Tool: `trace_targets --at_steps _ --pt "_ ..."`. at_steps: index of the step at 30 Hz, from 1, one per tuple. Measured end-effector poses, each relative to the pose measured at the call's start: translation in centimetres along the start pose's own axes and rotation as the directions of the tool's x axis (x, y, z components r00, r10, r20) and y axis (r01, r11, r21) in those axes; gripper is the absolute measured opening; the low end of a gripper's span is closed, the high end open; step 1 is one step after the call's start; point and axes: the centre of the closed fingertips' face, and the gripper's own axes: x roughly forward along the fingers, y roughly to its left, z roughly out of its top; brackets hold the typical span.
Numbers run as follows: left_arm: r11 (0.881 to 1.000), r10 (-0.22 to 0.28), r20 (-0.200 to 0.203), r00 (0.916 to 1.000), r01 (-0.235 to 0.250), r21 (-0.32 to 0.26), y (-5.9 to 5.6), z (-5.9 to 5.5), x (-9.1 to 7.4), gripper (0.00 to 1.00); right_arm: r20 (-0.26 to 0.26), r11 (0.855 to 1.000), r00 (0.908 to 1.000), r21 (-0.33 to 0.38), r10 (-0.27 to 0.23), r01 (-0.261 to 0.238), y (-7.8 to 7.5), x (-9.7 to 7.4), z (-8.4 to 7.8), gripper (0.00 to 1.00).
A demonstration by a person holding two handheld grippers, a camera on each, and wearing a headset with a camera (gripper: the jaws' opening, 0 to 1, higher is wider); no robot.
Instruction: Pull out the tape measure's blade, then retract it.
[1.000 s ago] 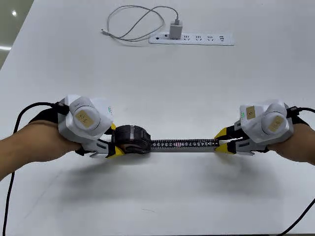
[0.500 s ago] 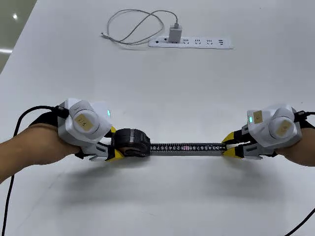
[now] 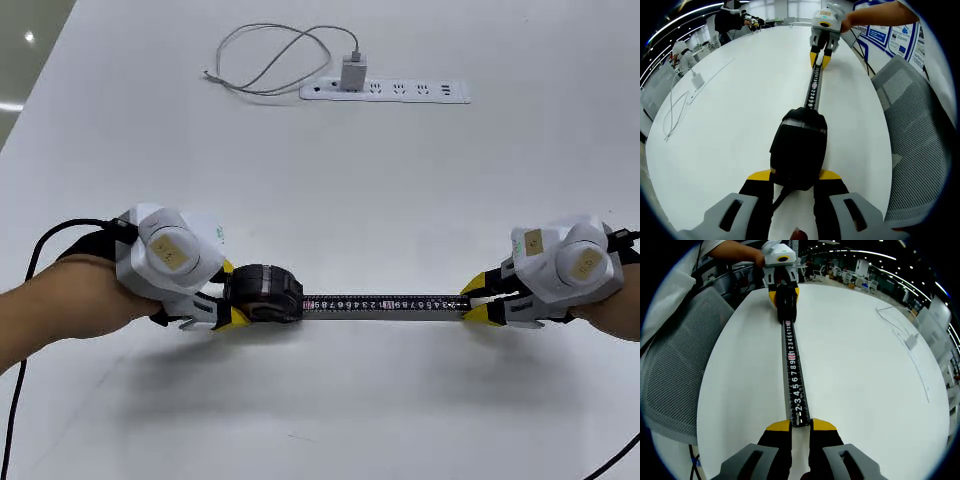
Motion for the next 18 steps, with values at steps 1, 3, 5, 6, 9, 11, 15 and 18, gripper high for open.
trace_targets --at_steps 1,3,5,6,9,11,15,18 --pt "1.0 0.0 0.0 1.0 0.0 0.0 0.0 0.0 0.0 0.25 -0.001 1.0 1.0 0.0 -0.001 0.001 0.0 -0.1 -0.1 0.08" --pt "1.0 -0.001 0.001 1.0 0.001 0.0 0.0 0.0 0.0 0.25 -0.008 1.0 1.0 0.002 -0.002 0.002 0.0 -0.2 -0.4 0.08" --pt "1.0 -0.001 0.001 1.0 0.001 0.0 0.0 0.0 0.0 0.25 -0.015 1.0 0.9999 0.001 -0.004 0.004 0.0 -0.4 -0.6 0.08" --pt "1.0 -0.001 0.001 1.0 0.001 0.0 0.0 0.0 0.1 0.25 -0.017 1.0 0.9999 0.002 -0.004 0.004 0.0 -0.5 -0.8 0.08" --pt "1.0 -0.002 0.001 1.0 0.002 0.0 0.0 0.1 0.1 0.25 -0.024 1.0 0.9997 0.003 -0.006 0.006 -0.1 -0.8 -1.1 0.08" --pt "1.0 -0.001 0.001 1.0 0.001 0.0 0.0 0.0 0.1 0.25 -0.027 1.0 0.9996 0.005 -0.007 0.007 -0.1 -1.0 -1.4 0.08" --pt "1.0 -0.001 0.001 1.0 0.001 0.0 0.0 0.0 0.0 0.25 -0.034 1.0 0.9994 0.01 -0.01 0.01 -0.1 -1.3 -2.0 0.08" --pt "1.0 -0.002 0.0 1.0 0.002 0.002 0.0 0.0 0.0 0.25 -0.04 1.0 0.9991 0.012 -0.013 0.013 -0.2 -1.5 -2.3 0.08"
